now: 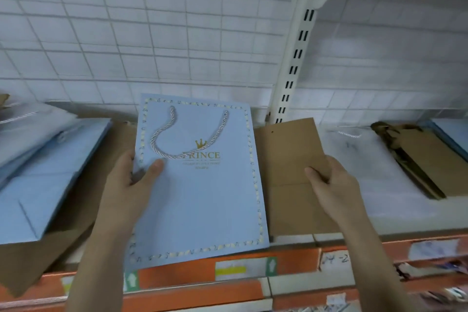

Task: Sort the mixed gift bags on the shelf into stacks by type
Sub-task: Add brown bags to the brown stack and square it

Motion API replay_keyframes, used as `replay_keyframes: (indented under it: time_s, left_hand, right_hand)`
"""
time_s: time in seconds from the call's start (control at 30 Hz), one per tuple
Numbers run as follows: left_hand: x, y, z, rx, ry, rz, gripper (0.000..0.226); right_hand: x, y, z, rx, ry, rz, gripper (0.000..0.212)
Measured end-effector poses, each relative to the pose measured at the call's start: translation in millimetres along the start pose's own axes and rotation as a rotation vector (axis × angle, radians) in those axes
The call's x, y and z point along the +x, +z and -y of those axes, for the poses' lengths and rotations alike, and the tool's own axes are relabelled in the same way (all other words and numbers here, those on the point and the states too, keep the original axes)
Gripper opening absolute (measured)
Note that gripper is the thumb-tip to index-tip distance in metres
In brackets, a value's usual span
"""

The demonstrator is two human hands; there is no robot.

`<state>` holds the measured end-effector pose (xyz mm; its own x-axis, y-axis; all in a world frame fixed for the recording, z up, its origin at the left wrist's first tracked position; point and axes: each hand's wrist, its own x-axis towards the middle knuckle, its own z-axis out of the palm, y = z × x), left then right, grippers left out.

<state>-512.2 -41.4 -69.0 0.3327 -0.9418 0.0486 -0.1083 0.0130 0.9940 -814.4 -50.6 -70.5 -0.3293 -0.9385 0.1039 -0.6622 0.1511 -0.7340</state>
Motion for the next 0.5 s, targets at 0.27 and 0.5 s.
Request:
replay_keyframes:
  time_s: [0.27, 0.5]
  left_hand:
    - [-22.2, 18.7, -6.3, 0.027, -0.04, -0.096, 0.021]
    - [-12.5, 10.3, -6.2, 0.055, -0.042, -0.057, 0.019]
  right_hand:
    - [20.1, 18.8, -11.8, -0.264, -0.083, -0.002, 0.052]
    - [28.9, 34.9, -15.8, -0.467, -0.046, 0.021, 0.04]
